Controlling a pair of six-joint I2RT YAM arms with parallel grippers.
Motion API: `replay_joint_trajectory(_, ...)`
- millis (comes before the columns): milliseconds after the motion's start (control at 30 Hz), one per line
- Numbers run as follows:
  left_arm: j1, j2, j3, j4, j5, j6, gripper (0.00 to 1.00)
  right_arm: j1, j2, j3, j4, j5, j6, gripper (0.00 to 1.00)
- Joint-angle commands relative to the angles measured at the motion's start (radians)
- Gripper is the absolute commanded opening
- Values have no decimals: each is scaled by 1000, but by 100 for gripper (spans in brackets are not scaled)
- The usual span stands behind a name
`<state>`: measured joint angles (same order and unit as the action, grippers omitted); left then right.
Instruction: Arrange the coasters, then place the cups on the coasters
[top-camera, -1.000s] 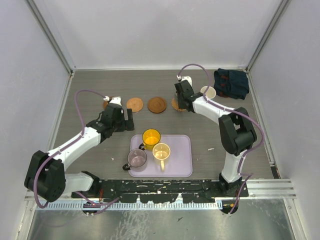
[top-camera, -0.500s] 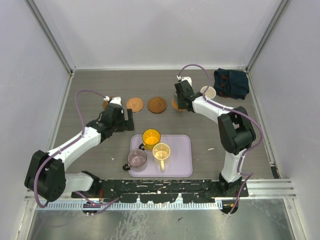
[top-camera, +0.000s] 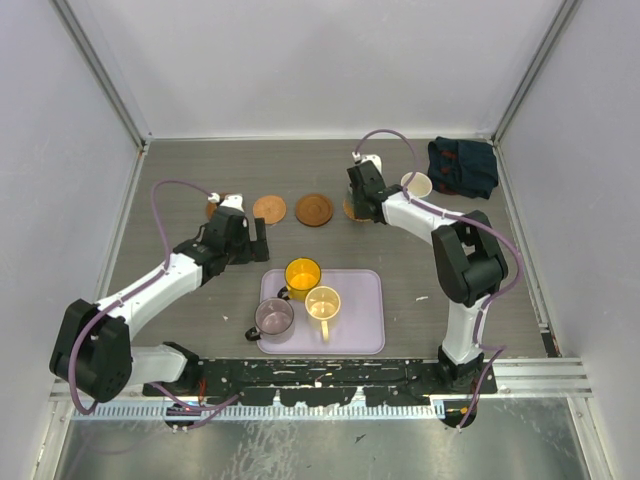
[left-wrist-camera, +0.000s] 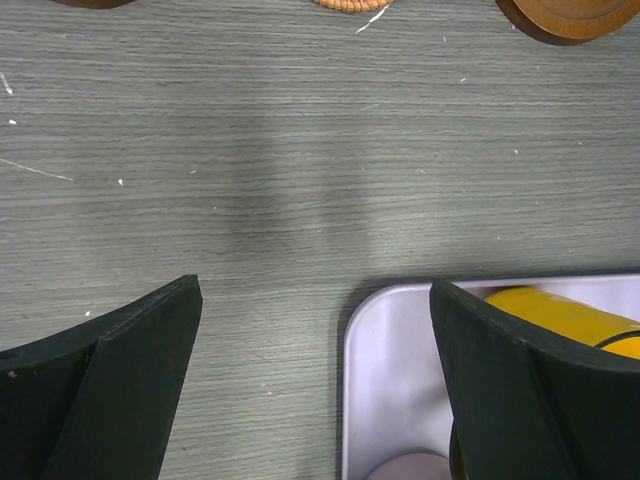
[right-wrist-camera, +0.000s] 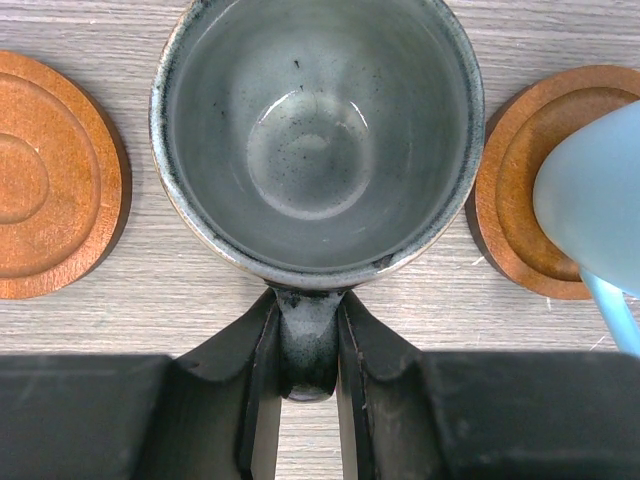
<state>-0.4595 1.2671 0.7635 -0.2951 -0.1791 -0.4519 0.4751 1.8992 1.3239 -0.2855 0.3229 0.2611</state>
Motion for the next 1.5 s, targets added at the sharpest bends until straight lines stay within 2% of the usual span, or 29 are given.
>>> replay_joint_trajectory(0,5,-5,5,52,2,4,98,10,-34,69,90,25,13,1)
replay_joint_trajectory(1133,5,-25,-27,51,4,-4,98,22,-31,56,27,97,58,1)
replay_joint_trajectory(1333,5,-25,-27,51,2,-5,98,24,-25,57,17,89,70,13)
replay_joint_trajectory(1467,5,-22,-27,51,3,-5,98,25,-19,56,12,82,70,28)
